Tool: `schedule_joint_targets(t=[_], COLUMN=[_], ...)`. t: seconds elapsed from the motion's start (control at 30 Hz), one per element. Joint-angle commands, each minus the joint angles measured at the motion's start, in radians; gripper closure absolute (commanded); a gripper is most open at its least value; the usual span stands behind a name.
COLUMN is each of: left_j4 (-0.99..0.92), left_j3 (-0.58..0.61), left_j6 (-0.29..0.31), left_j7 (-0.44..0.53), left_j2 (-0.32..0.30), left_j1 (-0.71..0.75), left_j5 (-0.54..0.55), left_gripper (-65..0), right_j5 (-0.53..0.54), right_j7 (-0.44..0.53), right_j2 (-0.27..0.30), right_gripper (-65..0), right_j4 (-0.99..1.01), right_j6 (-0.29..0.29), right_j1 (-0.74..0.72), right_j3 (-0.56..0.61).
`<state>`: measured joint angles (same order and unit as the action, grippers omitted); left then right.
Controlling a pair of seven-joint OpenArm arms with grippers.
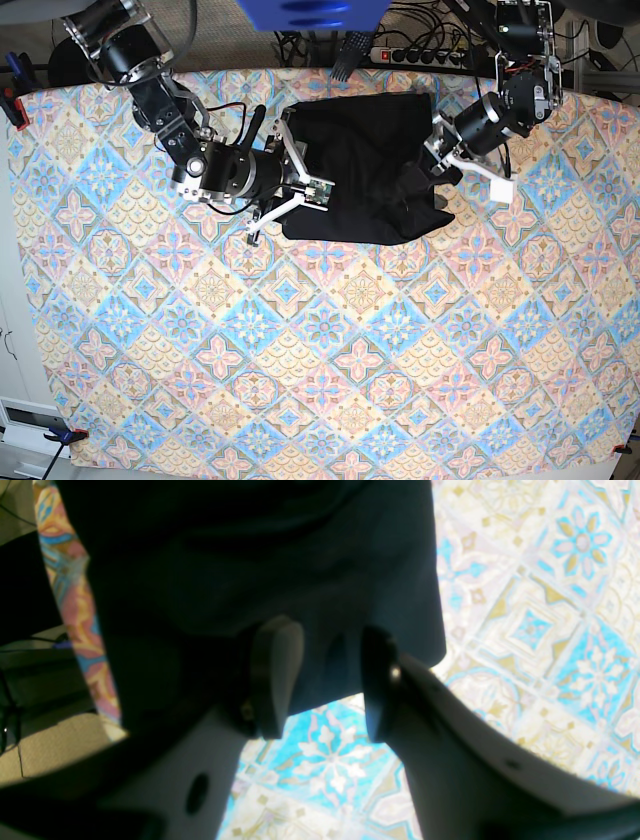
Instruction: Fold the T-shirt properly
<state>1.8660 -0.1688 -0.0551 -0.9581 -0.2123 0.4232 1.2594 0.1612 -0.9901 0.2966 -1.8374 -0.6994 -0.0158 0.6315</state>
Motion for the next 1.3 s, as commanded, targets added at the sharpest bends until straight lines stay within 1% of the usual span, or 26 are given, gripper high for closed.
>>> schedule_joint_targets(t=[0.0, 0.07, 0.2, 0.27, 0.37, 0.47, 0.53, 0.8, 0.97, 1.17, 1.27], left_j4=[0.008, -0.016, -0.07, -0.088, -0.104, -0.101, -0.099, 0.036, 0.065, 0.062, 0.06], left_j3=[-0.001, 0.001, 0.004, 0.005, 0.031, 0.044, 0.044, 0.039, 0.038, 0.038, 0.041], left_j6=[0.011, 0.011, 0.011, 0.011, 0.016, 0.073, 0.105, 0.107, 0.107, 0.107, 0.107], left_j7=[0.003, 0.003, 0.003, -0.002, 0.0, -0.005, -0.005, -0.003, 0.0, -0.003, -0.005], left_j2=[-0.003, 0.003, 0.044, 0.055, 0.055, 0.052, 0.047, -0.051, -0.091, -0.129, -0.134], left_j1=[-0.01, -0.025, -0.056, -0.067, -0.073, -0.068, -0.053, 0.102, 0.176, 0.213, 0.227], left_j5=[0.024, 0.024, 0.024, 0.023, 0.023, 0.023, 0.024, 0.041, 0.035, 0.027, -0.005], left_gripper=[-28.7, -28.6, -28.5, -26.6, -15.8, -8.6, 0.0, 0.0, 0.0, 0.0, 0.0], right_j5=[0.008, 0.008, 0.008, 0.008, 0.008, 0.008, 0.008, 0.008, 0.008, 0.008, 0.008], right_j7=[0.018, 0.018, 0.018, 0.018, 0.018, 0.018, 0.018, 0.018, 0.018, 0.02, 0.02], right_j2=[0.0, 0.0, 0.0, 0.0, 0.0, 0.0, 0.0, 0.0, 0.0, 0.002, 0.002], right_gripper=[-22.4, -22.4, -22.4, -22.4, -22.4, -22.4, -22.4, -22.4, -22.3, -16.6, -13.9], right_j4=[-0.02, -0.02, -0.02, -0.02, -0.02, -0.02, -0.02, -0.034, -0.035, -0.041, -0.055], right_j6=[0.001, 0.001, 0.001, 0.001, 0.001, 0.001, 0.001, 0.001, 0.001, 0.001, 0.001], right_j1=[-0.016, -0.016, -0.016, -0.016, -0.016, -0.016, -0.016, -0.016, -0.017, -0.017, -0.017], right_j3=[-0.003, -0.003, -0.003, -0.003, -0.003, -0.005, -0.006, -0.011, -0.011, -0.012, -0.012])
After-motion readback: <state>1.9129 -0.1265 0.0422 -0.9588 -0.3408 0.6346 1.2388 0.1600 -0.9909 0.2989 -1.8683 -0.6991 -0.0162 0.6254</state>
